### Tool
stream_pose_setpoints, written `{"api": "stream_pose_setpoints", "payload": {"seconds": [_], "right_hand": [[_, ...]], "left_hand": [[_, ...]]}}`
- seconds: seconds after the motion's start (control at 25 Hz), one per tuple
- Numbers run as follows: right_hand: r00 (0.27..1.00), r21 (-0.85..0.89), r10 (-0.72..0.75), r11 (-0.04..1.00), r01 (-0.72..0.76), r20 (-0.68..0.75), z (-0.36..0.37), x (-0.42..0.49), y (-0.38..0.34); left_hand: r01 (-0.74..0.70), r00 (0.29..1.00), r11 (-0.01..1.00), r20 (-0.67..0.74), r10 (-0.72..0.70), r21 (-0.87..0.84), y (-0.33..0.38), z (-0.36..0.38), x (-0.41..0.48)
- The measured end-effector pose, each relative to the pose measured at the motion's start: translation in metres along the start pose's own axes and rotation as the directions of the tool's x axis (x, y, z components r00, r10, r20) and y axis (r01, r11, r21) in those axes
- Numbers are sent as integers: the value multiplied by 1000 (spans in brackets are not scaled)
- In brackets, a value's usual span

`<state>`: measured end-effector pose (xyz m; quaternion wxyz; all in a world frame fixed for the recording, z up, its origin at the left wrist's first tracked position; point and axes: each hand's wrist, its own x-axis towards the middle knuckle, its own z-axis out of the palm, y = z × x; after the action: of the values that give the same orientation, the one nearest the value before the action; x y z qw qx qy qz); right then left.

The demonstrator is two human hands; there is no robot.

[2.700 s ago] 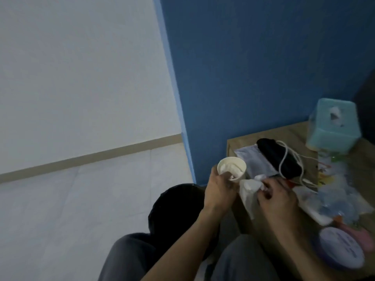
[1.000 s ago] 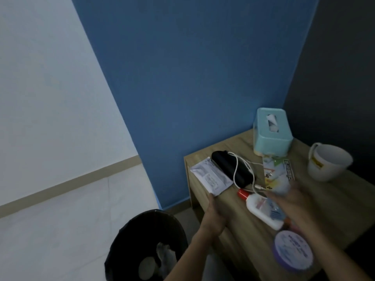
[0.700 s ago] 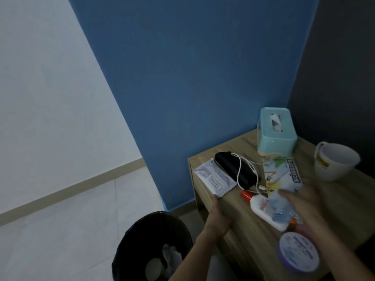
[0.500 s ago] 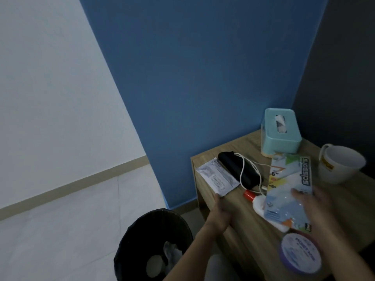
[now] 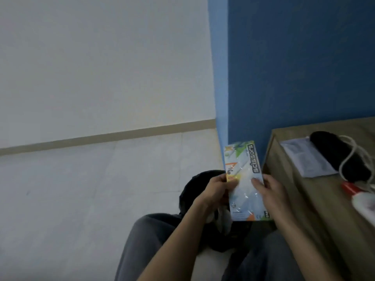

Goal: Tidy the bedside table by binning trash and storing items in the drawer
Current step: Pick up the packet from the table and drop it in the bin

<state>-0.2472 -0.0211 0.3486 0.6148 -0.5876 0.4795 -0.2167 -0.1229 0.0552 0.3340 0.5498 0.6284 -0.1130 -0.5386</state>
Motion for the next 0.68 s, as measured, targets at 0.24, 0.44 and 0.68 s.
{"api": "stream_pose_setpoints", "payload": {"seconds": [0.24, 0.44, 0.68], "right_hand": [[759, 98, 644, 753, -651, 94, 75, -4, 82], [609, 65, 781, 607, -792, 137, 96, -21, 119], [577, 423, 805, 478, -770, 139, 105, -3, 125]], "left_hand": [[118, 925, 991, -356, -133, -62, -57, -93, -10], [300, 865, 942, -372, -336, -152, -95, -108, 7], [244, 864, 968, -443, -240, -49, -111, -109, 21]]}}
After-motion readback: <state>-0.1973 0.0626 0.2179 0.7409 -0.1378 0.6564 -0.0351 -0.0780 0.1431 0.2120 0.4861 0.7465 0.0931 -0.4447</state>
